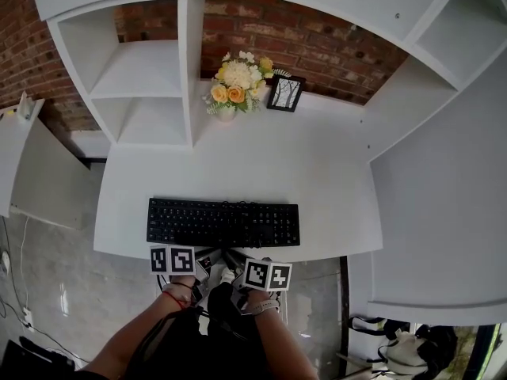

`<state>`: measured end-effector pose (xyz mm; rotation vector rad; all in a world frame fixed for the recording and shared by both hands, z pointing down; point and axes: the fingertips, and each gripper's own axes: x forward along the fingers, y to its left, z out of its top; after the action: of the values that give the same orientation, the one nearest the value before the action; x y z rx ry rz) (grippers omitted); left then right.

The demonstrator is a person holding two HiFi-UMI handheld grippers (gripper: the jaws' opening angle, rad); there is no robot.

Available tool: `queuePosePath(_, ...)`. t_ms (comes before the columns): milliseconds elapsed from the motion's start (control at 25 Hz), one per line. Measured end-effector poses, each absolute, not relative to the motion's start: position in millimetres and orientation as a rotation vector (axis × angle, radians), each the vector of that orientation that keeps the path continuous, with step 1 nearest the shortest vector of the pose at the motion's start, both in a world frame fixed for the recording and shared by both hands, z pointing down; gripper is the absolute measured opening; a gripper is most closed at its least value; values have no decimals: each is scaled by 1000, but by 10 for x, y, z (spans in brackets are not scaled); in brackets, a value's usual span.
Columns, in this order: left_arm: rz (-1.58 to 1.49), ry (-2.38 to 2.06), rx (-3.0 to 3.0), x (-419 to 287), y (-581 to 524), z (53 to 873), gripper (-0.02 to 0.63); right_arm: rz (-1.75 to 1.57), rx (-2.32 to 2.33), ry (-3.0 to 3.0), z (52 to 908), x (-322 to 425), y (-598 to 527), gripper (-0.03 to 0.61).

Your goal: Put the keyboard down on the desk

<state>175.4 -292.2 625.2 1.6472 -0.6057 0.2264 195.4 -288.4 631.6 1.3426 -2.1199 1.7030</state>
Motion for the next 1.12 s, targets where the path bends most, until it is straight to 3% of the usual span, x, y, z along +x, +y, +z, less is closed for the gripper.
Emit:
queuePosePath(440,375,-670,1938,1632,-2879,6093,-11,1574,1471,-2295,6090,1862,-2885,2)
queuePosePath(1120,243,-831,2483,1503,-3103,5075,-11,832,1787,-2519,5103,1813,-2995,2)
